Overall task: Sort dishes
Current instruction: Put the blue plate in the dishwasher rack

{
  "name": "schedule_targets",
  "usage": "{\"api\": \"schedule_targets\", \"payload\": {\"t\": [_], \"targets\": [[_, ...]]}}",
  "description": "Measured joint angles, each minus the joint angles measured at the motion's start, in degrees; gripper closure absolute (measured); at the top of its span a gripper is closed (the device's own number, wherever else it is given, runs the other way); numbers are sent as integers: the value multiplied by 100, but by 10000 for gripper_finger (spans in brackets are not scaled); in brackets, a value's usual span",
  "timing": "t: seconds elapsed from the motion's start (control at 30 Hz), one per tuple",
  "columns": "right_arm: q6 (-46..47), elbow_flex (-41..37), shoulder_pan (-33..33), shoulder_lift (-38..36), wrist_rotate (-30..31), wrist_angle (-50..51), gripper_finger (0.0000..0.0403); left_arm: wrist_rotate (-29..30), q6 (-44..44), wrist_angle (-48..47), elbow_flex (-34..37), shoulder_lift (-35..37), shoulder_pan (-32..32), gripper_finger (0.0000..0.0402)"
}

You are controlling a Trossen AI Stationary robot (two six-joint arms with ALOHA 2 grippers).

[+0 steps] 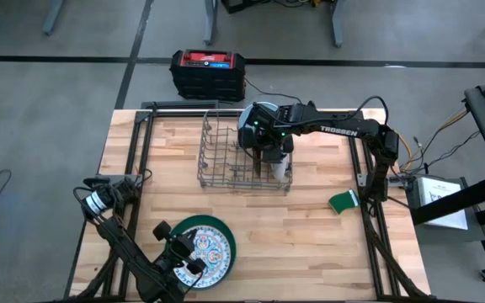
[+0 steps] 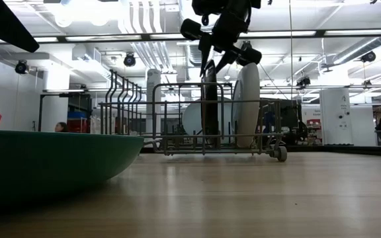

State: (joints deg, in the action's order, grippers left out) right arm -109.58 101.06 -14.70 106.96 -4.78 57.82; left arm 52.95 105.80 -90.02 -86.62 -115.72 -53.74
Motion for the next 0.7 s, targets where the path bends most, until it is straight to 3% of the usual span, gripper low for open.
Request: {"api": "schedule_targets", "payload": {"t": [0.7], "targets": [[13,0,2,0,33,-24,280,0,4,0,-1,0,0,401]]}}
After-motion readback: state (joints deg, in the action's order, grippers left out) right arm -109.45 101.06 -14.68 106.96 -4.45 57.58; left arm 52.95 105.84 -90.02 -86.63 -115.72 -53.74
